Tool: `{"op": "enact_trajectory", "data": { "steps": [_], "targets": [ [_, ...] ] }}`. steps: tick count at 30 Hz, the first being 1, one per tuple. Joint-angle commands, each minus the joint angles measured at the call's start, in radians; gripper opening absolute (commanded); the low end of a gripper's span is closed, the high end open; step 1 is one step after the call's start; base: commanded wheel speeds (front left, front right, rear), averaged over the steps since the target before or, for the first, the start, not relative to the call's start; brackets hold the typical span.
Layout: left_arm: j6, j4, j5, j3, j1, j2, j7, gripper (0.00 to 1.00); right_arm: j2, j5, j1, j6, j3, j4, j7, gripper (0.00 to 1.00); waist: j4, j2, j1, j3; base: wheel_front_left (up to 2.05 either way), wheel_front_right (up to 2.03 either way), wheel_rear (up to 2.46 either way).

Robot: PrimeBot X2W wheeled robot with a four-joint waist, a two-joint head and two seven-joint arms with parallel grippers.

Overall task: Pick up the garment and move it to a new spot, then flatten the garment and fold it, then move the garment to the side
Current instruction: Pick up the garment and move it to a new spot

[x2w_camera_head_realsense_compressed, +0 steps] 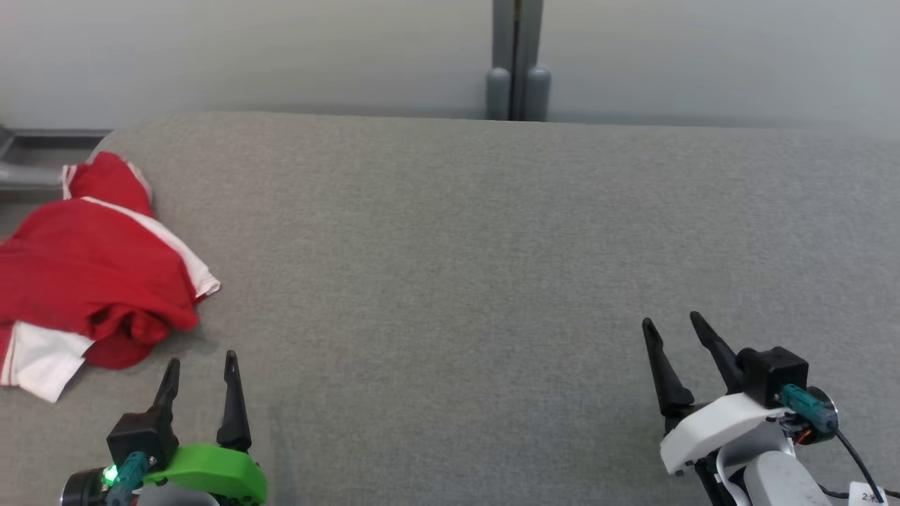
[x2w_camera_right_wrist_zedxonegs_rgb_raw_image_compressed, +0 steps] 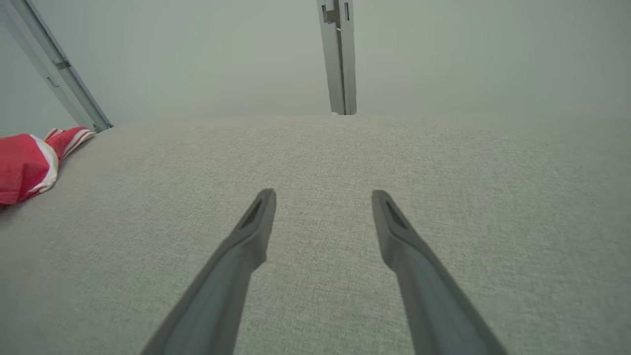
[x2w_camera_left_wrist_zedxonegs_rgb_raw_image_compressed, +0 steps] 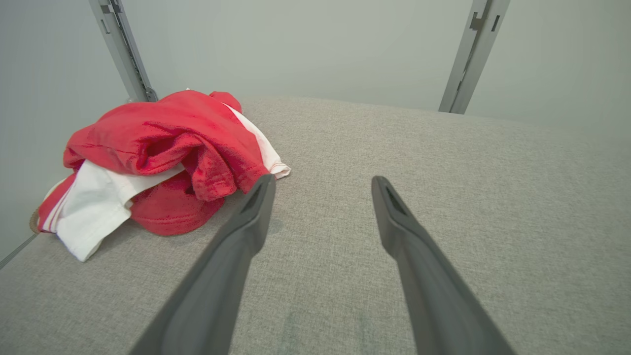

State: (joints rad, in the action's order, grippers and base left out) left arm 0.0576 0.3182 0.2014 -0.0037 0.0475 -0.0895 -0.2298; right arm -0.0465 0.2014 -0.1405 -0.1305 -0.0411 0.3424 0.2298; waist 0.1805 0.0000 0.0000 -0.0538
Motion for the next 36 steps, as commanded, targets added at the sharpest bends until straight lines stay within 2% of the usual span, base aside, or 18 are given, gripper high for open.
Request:
{"op": "enact_trajectory", "data": {
  "steps": [1, 6, 9, 17, 27, 32, 36],
  "targets": [
    [0.006, 0.007, -0.022, 0.014, -0.002, 0.002, -0.009, 1.00, -0.005, -0.023, -0.018, 0.000, -0.012, 0.007, 0.010, 1.00, 0.116, 0.0000, 0.0000, -0.027, 0.00, 0.00, 0.00],
    [0.010, 0.029, -0.056, 0.060, -0.014, 0.010, -0.019, 1.00, -0.006, -0.054, -0.043, 0.000, -0.056, 0.027, 0.018, 1.00, 0.206, 0.0000, 0.0000, -0.044, 0.00, 0.00, 0.00],
    [-0.010, 0.046, -0.081, 0.096, -0.029, 0.015, -0.023, 1.00, -0.007, -0.071, -0.052, 0.000, -0.081, 0.040, 0.023, 1.00, 0.250, 0.0000, 0.0000, -0.046, 0.00, 0.00, 0.00],
    [-0.010, 0.079, -0.118, 0.173, -0.021, 0.030, -0.038, 1.00, -0.007, -0.119, -0.057, 0.000, -0.118, 0.055, 0.038, 1.00, 0.307, 0.0000, 0.0000, -0.058, 0.00, 0.00, 0.00],
    [0.046, 0.143, -0.045, 0.257, 0.111, 0.035, -0.036, 1.00, -0.007, -0.167, -0.087, 0.000, -0.110, 0.050, 0.037, 1.00, 0.260, 0.0000, 0.0000, -0.144, 0.00, 0.00, 0.00],
    [0.070, 0.206, -0.016, 0.271, 0.265, -0.015, -0.036, 1.00, -0.007, -0.209, -0.124, 0.000, -0.102, 0.031, 0.037, 1.00, 0.235, 0.0000, 0.0000, -0.228, 0.00, 0.00, 0.00],
    [0.074, 0.260, 0.039, 0.212, 0.397, -0.068, -0.035, 1.00, -0.007, -0.239, -0.150, 0.000, -0.088, 0.024, 0.037, 1.00, 0.219, 0.0000, 0.0000, -0.290, 0.00, 0.00, 0.00]
  ]
}}
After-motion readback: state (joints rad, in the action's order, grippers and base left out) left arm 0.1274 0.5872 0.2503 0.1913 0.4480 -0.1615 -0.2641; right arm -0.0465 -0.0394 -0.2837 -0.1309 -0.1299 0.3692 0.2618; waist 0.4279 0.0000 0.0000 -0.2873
